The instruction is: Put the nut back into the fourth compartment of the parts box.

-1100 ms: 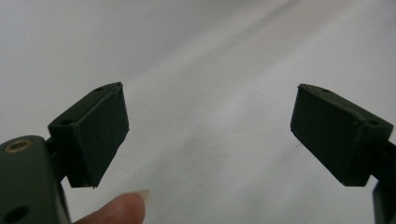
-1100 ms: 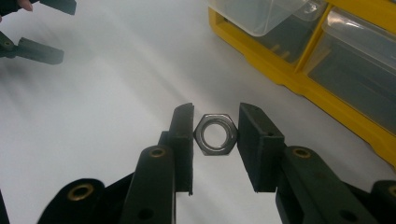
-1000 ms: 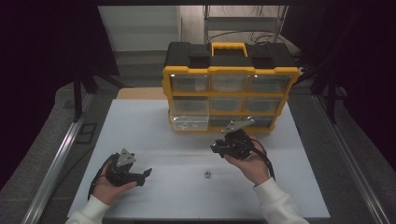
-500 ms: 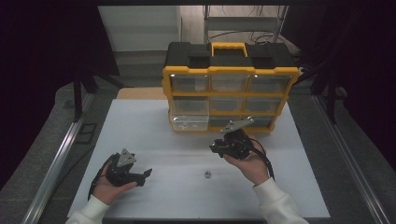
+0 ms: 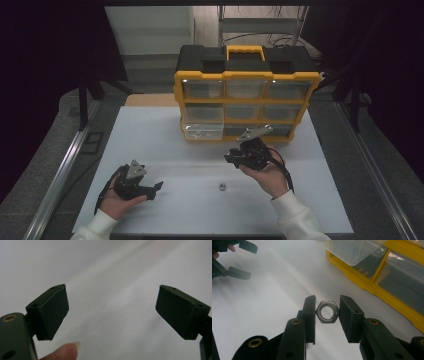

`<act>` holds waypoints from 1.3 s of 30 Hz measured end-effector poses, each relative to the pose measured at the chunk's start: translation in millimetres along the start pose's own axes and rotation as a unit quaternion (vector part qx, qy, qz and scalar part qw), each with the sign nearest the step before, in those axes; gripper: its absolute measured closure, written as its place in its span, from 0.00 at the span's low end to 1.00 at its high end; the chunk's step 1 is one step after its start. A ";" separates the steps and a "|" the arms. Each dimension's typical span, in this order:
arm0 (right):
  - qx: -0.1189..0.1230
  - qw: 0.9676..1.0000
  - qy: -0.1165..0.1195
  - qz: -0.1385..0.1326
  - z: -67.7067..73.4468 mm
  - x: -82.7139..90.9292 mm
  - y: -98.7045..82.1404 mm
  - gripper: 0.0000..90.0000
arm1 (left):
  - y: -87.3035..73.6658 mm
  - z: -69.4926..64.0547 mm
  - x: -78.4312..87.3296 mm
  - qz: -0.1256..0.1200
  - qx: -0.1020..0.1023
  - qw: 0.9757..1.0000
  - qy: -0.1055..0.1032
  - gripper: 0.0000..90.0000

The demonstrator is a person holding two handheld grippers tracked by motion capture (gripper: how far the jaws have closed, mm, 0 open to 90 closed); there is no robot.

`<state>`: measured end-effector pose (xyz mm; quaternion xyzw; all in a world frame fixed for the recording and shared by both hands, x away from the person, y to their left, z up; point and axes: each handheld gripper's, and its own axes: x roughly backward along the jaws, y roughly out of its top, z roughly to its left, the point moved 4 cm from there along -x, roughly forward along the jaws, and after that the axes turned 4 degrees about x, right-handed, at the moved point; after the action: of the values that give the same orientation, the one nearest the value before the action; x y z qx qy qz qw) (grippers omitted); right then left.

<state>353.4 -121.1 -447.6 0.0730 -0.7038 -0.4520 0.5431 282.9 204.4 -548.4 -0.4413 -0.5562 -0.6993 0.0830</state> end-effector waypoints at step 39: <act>0.006 1.000 0.001 -0.012 3.9 2.2 8.0 0.75 | -0.1 0.0 0.0 0.003 -0.006 1.000 0.000 0.13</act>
<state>352.4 -115.6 -440.3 0.0852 -0.7049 -0.4546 0.5377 282.8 204.5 -548.4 -0.4436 -0.5503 -0.7025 0.0825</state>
